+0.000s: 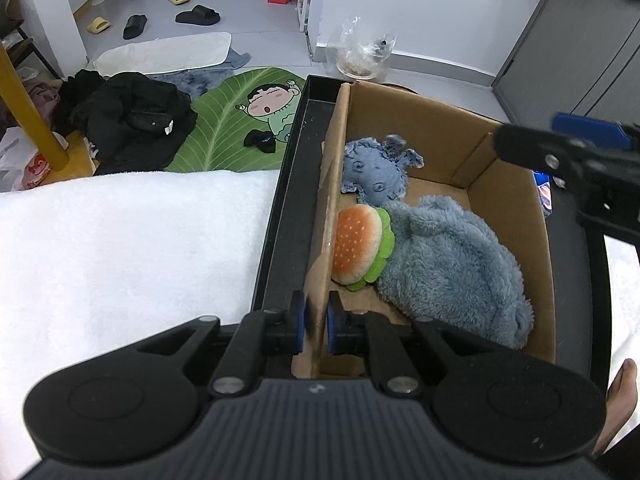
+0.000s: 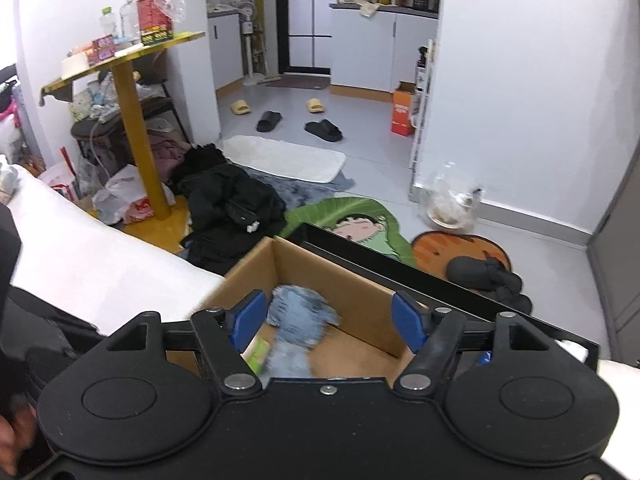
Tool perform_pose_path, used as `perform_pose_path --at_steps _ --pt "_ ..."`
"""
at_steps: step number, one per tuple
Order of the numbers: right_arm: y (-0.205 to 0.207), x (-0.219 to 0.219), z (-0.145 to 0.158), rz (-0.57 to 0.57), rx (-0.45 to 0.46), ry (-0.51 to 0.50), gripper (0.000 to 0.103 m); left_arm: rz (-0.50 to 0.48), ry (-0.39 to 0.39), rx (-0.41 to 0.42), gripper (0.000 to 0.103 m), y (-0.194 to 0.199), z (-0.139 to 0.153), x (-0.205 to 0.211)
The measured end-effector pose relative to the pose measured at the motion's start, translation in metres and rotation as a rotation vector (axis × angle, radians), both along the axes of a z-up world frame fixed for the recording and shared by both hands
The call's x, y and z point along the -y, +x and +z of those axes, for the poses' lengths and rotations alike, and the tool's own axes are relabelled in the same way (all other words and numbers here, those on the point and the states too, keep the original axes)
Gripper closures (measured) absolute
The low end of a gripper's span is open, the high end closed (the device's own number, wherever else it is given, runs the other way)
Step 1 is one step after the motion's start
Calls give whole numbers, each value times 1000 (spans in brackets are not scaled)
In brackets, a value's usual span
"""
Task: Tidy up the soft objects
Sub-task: 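Open the right gripper to drop the bunny plush into the box, then move the right gripper to the blue Vinda tissue pack and grasp it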
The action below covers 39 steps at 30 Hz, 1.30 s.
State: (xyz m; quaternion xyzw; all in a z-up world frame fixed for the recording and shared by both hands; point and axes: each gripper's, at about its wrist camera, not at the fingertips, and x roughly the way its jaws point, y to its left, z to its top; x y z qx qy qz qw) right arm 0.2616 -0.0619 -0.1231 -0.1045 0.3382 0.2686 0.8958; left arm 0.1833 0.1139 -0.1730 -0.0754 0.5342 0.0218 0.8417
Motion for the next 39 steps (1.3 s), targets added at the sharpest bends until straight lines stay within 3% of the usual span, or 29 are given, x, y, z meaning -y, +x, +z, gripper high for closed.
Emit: perform_pose_path --at_steps 18,22,24,29,39 --pt "-4 67 -11 -43 -11 -104 34 9 116 7 89 0 6 14" --pt "-2 77 -16 -64 -11 -101 29 6 162 16 85 -2 9 19" --pt "1 81 -20 -81 -17 -91 29 9 183 24 81 -2 11 22" --pt "8 94 -32 -147 -27 -56 28 34 265 41 58 -3 15 26" --pt "31 107 -64 -263 -74 -16 25 12 385 22 51 4 12 43"
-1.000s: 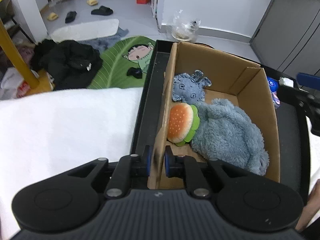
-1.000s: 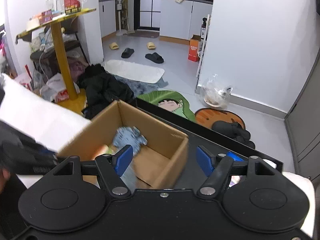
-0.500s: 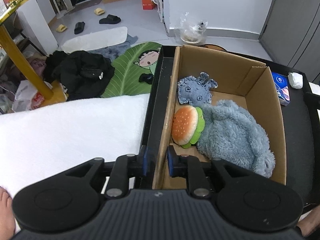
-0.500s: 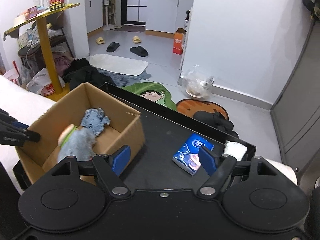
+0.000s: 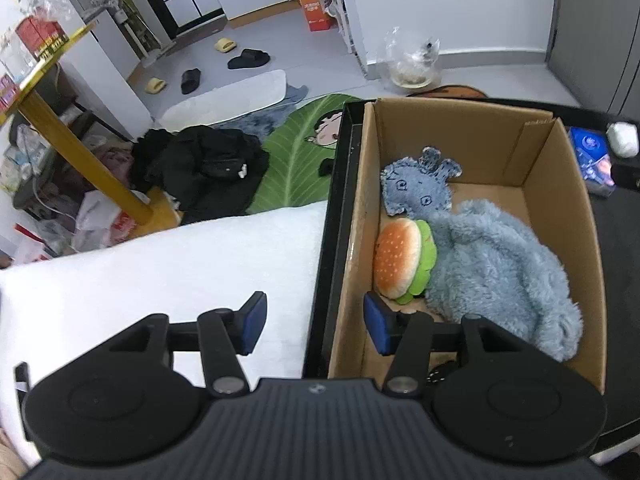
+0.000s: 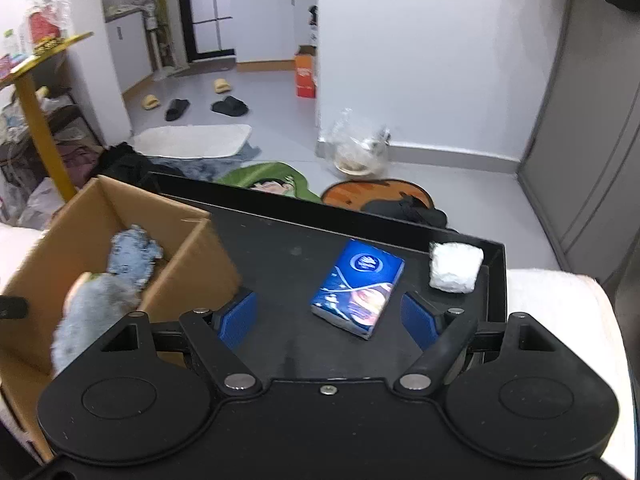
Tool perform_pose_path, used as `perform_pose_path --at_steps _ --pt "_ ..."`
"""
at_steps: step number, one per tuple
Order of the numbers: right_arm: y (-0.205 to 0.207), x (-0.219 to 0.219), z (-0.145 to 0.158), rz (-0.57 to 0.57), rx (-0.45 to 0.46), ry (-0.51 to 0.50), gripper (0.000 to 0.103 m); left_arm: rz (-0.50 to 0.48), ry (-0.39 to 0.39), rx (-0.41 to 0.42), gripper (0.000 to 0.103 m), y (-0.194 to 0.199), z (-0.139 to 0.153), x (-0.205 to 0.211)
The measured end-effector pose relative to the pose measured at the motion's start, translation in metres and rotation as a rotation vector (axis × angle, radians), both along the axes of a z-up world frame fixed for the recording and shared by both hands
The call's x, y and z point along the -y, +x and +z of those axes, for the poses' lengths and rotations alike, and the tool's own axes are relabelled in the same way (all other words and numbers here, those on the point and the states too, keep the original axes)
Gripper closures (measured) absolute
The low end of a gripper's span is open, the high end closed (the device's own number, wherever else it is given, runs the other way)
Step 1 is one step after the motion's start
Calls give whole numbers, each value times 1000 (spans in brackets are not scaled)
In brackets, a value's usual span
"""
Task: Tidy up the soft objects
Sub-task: 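Move the right gripper to the blue Vinda tissue pack and grasp it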
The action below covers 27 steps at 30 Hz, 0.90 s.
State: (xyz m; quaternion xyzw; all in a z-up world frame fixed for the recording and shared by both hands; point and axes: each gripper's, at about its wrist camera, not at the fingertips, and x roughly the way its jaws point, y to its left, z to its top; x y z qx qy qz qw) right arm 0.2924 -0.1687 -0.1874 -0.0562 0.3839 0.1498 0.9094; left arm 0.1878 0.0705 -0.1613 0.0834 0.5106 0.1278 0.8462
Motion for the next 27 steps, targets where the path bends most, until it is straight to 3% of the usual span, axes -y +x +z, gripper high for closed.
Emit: perform_pose_path --at_steps 10,27 --pt "31 8 -32 -74 -53 17 25 -30 143 -39 50 7 -11 21" --pt "48 0 -59 -90 -55 -45 25 -26 243 -91 49 17 -17 37"
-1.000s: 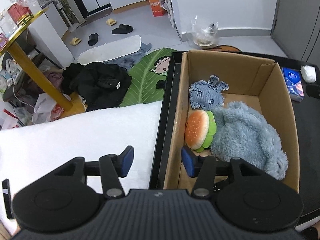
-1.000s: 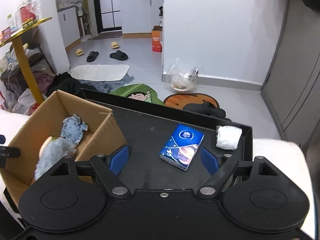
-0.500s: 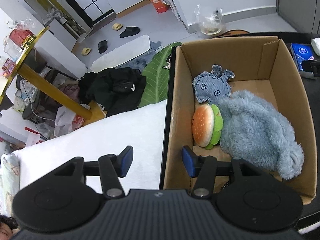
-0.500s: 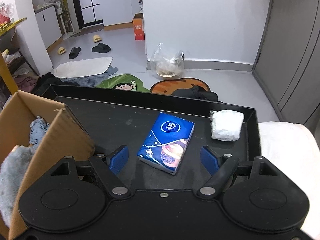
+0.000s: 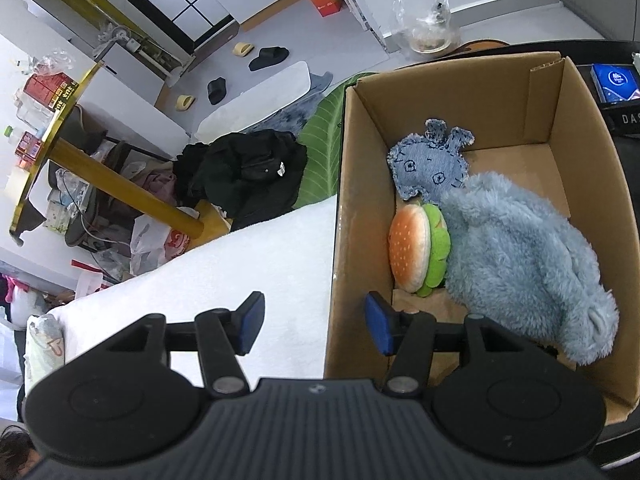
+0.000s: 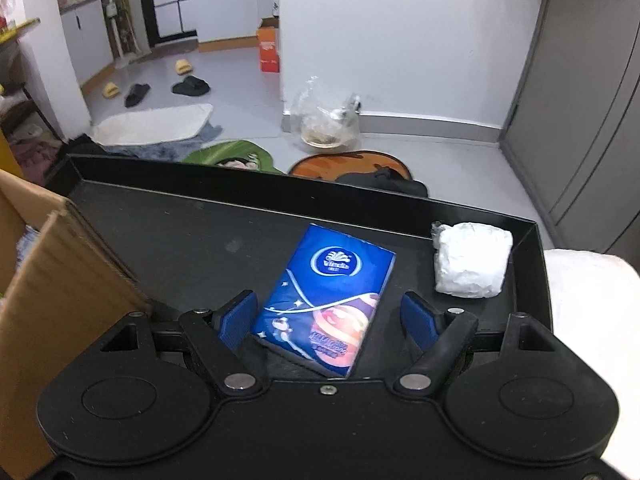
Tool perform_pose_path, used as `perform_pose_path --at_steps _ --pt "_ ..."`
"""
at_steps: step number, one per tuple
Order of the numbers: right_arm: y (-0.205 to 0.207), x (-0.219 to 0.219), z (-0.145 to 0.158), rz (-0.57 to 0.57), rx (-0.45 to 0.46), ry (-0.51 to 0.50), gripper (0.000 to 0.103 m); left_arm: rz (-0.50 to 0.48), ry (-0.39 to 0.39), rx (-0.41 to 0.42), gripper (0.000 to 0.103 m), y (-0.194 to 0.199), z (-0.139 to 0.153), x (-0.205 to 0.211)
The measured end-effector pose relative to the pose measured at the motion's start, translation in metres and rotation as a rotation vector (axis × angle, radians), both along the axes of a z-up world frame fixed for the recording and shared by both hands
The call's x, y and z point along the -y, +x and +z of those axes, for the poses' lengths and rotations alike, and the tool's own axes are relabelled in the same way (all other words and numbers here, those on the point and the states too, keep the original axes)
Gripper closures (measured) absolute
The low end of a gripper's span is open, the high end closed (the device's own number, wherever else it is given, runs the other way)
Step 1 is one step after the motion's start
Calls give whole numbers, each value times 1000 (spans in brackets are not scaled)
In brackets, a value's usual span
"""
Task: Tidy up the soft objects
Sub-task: 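Move the right gripper to the blue Vinda tissue pack and grasp it, then lift the tissue pack with the right gripper and carry it over the box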
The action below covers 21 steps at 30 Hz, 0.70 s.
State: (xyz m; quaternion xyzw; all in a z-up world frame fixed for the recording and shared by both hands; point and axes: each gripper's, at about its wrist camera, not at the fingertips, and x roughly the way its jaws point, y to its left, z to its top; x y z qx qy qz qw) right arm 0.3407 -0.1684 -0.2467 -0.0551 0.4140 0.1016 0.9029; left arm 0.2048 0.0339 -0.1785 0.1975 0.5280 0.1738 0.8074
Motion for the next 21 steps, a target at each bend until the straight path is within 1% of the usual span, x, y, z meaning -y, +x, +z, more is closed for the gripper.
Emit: perform_pose_path --at_steps 4,7,9,12,16,21 --pt "5 -3 -1 -11 5 0 24 -11 22 1 49 0 1 6" --pt "5 -4 -2 -9 14 -24 29 -10 26 1 49 -1 1 4" --pt "1 -3 1 -9 11 -23 44 -1 18 1 48 -1 1 2" --pt "-1 1 4 -20 -7 -28 46 5 10 1 48 0 2 1" --pt "-6 10 6 -48 -59 3 48 -2 10 10 48 -3 4 0" --pt "-20 17 10 -68 -99 9 48 8 -21 16 48 -4 6 -4"
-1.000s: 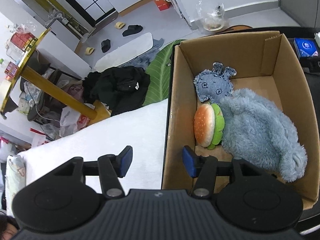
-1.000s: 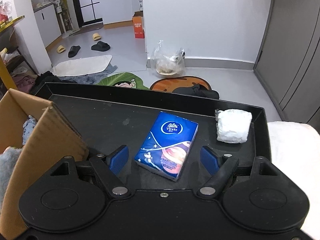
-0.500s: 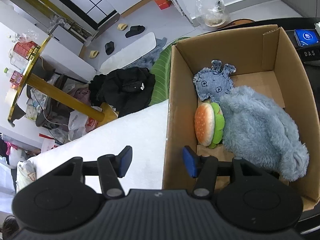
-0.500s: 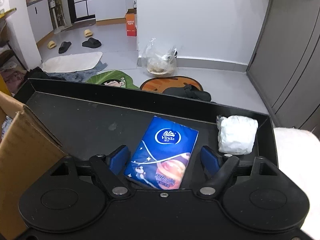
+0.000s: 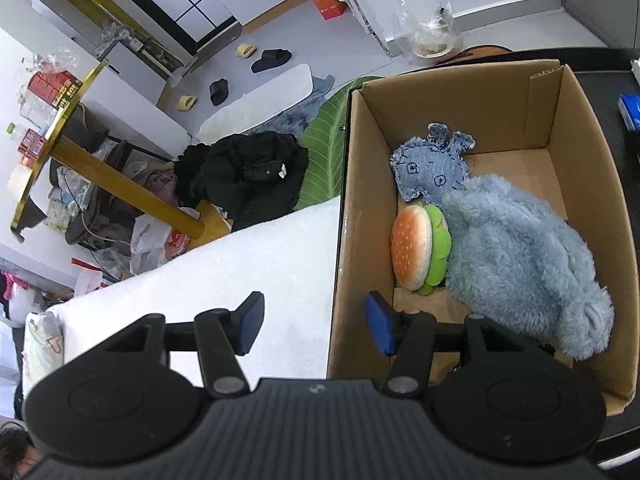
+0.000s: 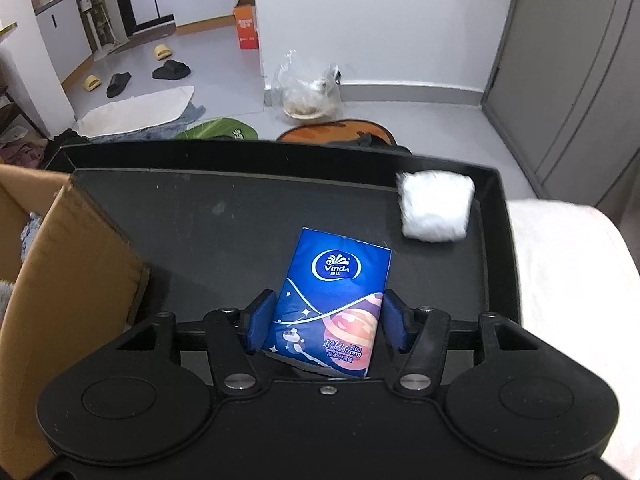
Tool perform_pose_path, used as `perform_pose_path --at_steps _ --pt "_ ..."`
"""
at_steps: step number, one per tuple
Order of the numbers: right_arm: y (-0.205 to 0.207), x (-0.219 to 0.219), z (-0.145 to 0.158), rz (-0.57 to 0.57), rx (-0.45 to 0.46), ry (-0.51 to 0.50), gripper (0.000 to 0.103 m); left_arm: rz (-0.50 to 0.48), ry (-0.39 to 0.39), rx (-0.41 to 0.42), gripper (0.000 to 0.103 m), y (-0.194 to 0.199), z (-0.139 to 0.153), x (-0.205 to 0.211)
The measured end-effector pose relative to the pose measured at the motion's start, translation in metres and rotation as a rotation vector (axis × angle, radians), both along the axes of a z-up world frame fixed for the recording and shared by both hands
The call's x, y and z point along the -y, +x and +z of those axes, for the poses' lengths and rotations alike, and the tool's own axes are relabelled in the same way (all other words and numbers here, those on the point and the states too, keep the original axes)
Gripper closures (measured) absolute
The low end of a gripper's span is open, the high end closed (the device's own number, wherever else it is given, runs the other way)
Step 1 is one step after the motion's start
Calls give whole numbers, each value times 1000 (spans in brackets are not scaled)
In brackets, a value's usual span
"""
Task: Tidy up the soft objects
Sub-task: 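Lift the tissue pack with the right gripper and carry it over the box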
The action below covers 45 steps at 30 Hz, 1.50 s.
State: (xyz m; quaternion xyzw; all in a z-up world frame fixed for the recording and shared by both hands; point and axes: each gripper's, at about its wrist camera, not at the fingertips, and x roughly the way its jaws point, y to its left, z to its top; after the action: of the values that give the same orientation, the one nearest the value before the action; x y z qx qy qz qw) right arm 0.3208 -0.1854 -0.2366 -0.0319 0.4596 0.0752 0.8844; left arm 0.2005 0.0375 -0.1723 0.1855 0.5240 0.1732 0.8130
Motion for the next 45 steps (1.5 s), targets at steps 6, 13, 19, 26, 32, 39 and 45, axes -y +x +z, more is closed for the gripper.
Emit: perform_pose_path --at_steps 6,13,19,26,32,39,45 --pt "-17 5 13 -6 4 -10 48 -12 -19 16 48 -5 3 -2" --pt "-31 11 33 3 35 4 48 -7 -89 40 48 -10 8 -9" --pt "-42 15 46 5 76 2 48 -14 -124 57 48 -13 11 -12" --pt "-55 14 69 43 158 55 48 0 -194 70 49 -15 13 -21" --pt "-65 9 78 68 183 72 48 -4 -244 73 49 -17 14 -26" --pt "-78 -3 92 107 211 91 48 3 -333 64 58 -17 13 -35" --pt "-79 -19 104 166 237 132 48 37 -392 47 80 -17 10 -45"
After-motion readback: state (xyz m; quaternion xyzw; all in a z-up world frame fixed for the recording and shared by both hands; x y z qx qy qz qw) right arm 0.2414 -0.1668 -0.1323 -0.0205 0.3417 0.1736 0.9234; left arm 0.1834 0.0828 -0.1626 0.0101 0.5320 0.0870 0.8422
